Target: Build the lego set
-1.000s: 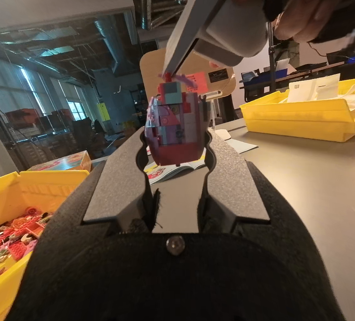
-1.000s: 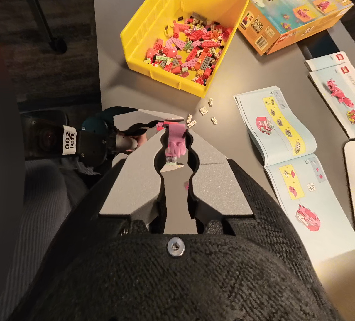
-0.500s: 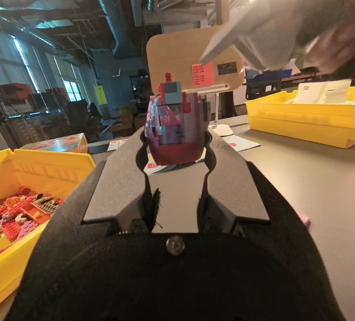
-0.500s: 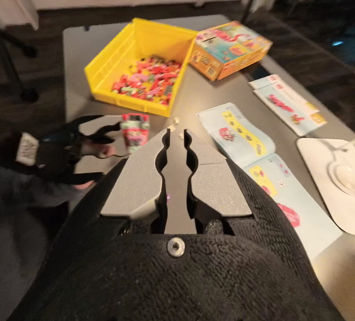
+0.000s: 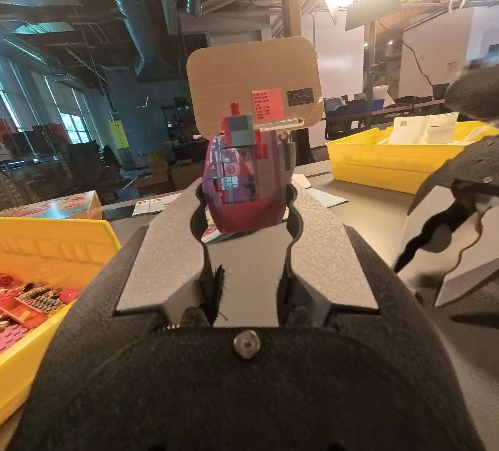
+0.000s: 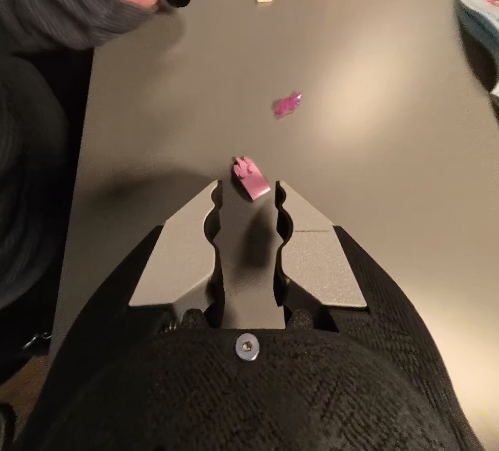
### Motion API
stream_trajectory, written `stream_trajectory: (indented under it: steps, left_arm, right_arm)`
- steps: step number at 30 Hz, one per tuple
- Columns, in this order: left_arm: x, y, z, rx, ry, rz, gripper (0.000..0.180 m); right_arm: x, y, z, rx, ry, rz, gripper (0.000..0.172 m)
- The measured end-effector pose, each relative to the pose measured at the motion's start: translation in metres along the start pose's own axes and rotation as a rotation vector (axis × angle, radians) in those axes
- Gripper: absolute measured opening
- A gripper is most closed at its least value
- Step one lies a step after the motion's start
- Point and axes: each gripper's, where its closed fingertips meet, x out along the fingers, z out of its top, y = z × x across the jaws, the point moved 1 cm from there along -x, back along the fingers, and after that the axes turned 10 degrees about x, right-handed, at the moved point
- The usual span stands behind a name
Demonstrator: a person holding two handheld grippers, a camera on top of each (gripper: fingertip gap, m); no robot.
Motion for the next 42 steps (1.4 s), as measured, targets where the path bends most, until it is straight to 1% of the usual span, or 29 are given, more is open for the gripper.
stream_trajectory:
  steps: [2,4,5,8,11,18,23,26,28,30,31,33,35,37,38,41,42]
  left_arm:
    - [-0.001,-0.001,0.002,-0.008,-0.011,-0.009,0.057]
    - [-0.001,-0.001,0.002,-0.015,-0.018,-0.017,0.057]
    - [-0.001,-0.002,0.003,-0.016,-0.023,-0.022,0.057]
    - [0.000,-0.005,0.003,-0.023,-0.025,-0.045,0.057]
    - [-0.001,-0.007,0.003,-0.034,-0.028,-0.067,0.057]
    - [-0.009,0.000,0.004,-0.052,-0.046,-0.086,0.057]
    - [-0.016,0.008,0.004,-0.023,-0.066,-0.108,0.057]
    - [-0.019,0.013,0.004,-0.004,-0.072,-0.121,0.057]
    - [-0.020,0.017,0.003,-0.025,-0.074,-0.116,0.057]
    - [-0.022,0.017,0.004,-0.034,-0.086,-0.122,0.057]
    - [-0.021,0.016,0.006,-0.034,-0.093,-0.126,0.057]
    - [-0.022,0.014,0.008,-0.021,-0.100,-0.135,0.057]
    - [-0.023,0.014,0.009,-0.011,-0.108,-0.138,0.057]
    - [-0.024,0.013,0.011,-0.017,-0.121,-0.153,0.057]
    - [-0.024,0.013,0.011,-0.021,-0.122,-0.159,0.057]
    - [-0.024,0.012,0.011,-0.043,-0.124,-0.177,0.057]
    - [-0.023,0.012,0.011,-0.050,-0.124,-0.183,0.057]
  right_arm:
    - [0.006,0.002,-0.001,-0.019,0.015,0.042,0.037]
    - [0.010,-0.002,0.000,-0.043,0.017,0.042,0.030]
    - [0.010,-0.003,0.000,-0.046,0.023,0.050,0.030]
    - [0.007,-0.003,-0.002,0.003,0.056,0.072,0.027]
    - [0.003,0.000,-0.007,0.035,0.074,0.041,0.026]
    - [0.002,0.013,-0.010,0.131,-0.033,-0.069,0.028]
    - [0.011,0.038,-0.006,0.201,-0.087,-0.108,0.032]
    - [0.023,0.055,0.003,0.215,-0.119,-0.110,0.034]
    - [0.034,0.070,0.013,0.218,-0.132,-0.062,0.039]
    - [0.039,0.081,0.025,0.169,-0.166,-0.054,0.040]
    - [0.039,0.080,0.029,0.141,-0.190,-0.076,0.039]
    - [0.032,0.066,0.034,0.122,-0.242,-0.164,0.035]
    - [0.026,0.055,0.036,0.116,-0.268,-0.193,0.037]
    - [0.029,0.052,0.036,0.035,-0.230,-0.154,0.043]
    - [0.035,0.054,0.036,-0.013,-0.195,-0.107,0.045]
    - [0.050,0.062,0.034,-0.074,-0.040,0.063,0.048]
    - [0.052,0.061,0.031,-0.085,0.022,0.086,0.049]
